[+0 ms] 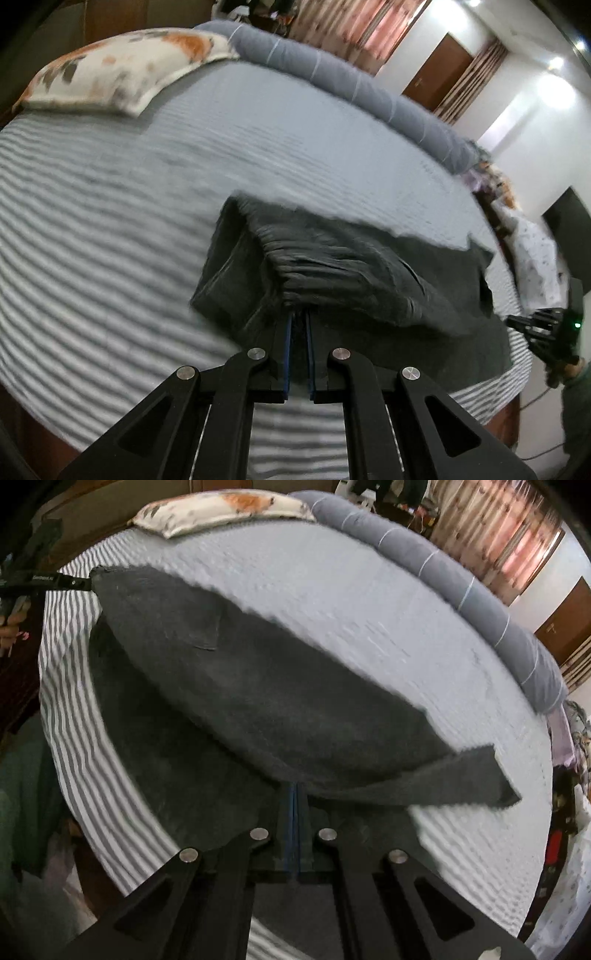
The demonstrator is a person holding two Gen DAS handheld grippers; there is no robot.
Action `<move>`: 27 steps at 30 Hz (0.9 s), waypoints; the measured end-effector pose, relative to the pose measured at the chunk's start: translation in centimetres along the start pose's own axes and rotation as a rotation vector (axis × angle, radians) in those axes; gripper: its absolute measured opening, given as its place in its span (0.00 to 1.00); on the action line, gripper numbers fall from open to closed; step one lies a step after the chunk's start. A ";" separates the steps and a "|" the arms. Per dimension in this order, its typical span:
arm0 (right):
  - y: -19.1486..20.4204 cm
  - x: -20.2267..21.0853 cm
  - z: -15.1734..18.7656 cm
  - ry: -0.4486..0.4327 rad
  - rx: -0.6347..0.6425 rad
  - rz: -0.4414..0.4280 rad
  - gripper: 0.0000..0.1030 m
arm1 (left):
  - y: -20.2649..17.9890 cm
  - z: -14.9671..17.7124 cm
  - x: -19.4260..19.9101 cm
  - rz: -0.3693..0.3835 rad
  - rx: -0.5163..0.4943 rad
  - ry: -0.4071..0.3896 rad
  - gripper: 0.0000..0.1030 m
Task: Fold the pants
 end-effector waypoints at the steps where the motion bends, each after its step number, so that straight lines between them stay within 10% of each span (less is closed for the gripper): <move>1: 0.3 -1.0 1.3 0.029 -0.002 0.002 0.00 | 0.5 1.1 -0.5 -0.016 0.006 0.017 0.06; 9: -0.5 -4.0 4.0 0.035 -0.436 -0.237 0.05 | 0.8 5.4 -1.3 0.096 0.105 -0.001 0.08; 17: -2.7 -5.1 5.0 -0.023 -0.806 -0.404 0.26 | 0.7 4.2 -0.8 0.253 0.332 -0.103 0.49; 27: -8.8 -6.7 6.7 -0.093 -1.145 -0.470 0.28 | 1.1 1.8 -3.9 0.261 0.492 -0.099 0.45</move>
Point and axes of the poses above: each gripper's, at about its wrist camera, not at the fingertips, and x roughly against the way its jaws point, y to its left, z to its underside, the point moved 7 cm from there along -x, roughly the way its jaws point, and after that the axes turned 9 degrees about -x, right-handed, at the moved point
